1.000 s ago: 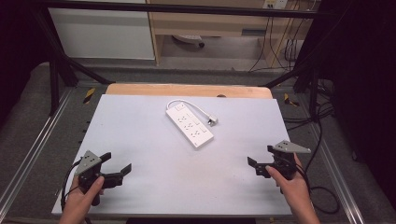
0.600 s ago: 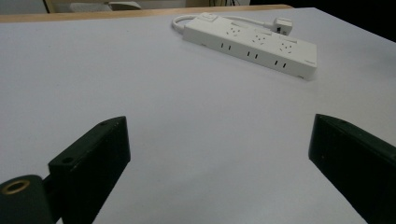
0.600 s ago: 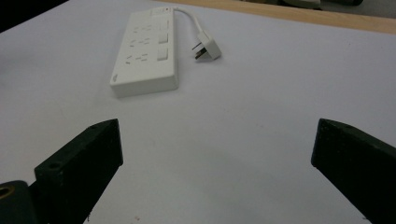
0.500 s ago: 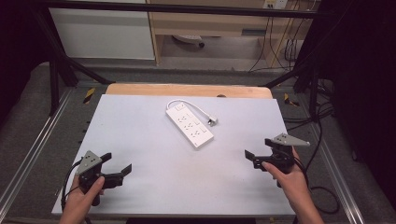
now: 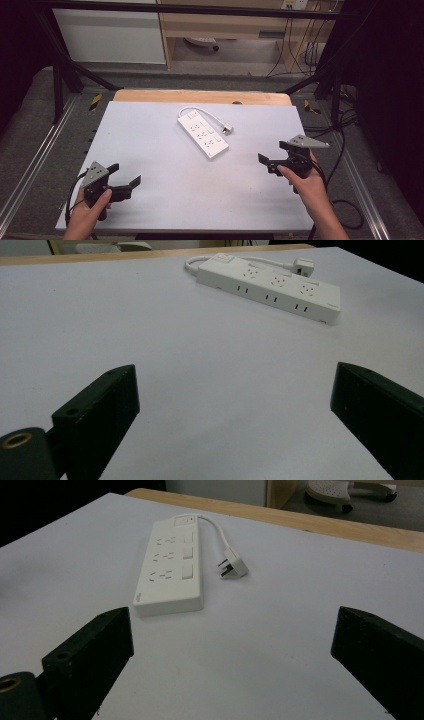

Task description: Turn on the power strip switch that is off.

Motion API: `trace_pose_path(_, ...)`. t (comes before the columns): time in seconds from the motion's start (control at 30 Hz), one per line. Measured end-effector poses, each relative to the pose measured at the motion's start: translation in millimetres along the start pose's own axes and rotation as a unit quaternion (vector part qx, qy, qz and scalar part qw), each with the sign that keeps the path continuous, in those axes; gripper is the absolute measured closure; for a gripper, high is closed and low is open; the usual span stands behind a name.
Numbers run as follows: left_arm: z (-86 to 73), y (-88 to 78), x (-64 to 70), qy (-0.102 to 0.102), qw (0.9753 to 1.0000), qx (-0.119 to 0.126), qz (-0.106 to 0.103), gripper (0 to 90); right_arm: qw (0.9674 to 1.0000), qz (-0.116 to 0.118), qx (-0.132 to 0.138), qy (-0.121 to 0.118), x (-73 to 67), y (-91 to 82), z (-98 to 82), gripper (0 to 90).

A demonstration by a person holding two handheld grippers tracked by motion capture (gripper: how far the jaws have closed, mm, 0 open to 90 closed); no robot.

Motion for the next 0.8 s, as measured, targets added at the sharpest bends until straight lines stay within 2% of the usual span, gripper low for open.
trace_pose_path(0.27,-0.5,0.4,-0.1,0.000,1.0000,-0.003,0.000,5.6,0.9999,0.010,0.011,0.003,-4.8,6.4,16.5,3.4)
trace_pose_path(0.37,-0.7,0.9,-0.3,-0.001,1.0000,-0.003,0.001,5.6,0.9992,0.024,0.021,0.025,-5.1,7.6,25.3,3.7)
trace_pose_path(0.4,-0.8,0.9,-0.1,-0.002,1.0000,-0.004,0.000,5.6,0.9991,0.024,0.024,0.026,-4.6,8.0,28.5,3.8)
trace_pose_path(0.43,-0.8,0.9,-0.2,0.000,1.0000,-0.004,0.000,5.6,0.9991,0.020,0.027,0.024,-4.3,8.9,34.6,3.8)
trace_pose_path(0.8,-1.3,1.4,-0.3,-0.001,1.0000,-0.005,-0.002,5.6,0.9995,0.009,0.029,0.009,-5.3,16.3,58.1,3.3)
Point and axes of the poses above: each handheld gripper's, and its own axes: y roughly forward along the jaws, z roughly out of its top, x roughly to its right, the point moved 3 cm from there along y, roughly forward along the jaws, and after that the axes turned 7 degrees about -z, right-handed, at the moved point
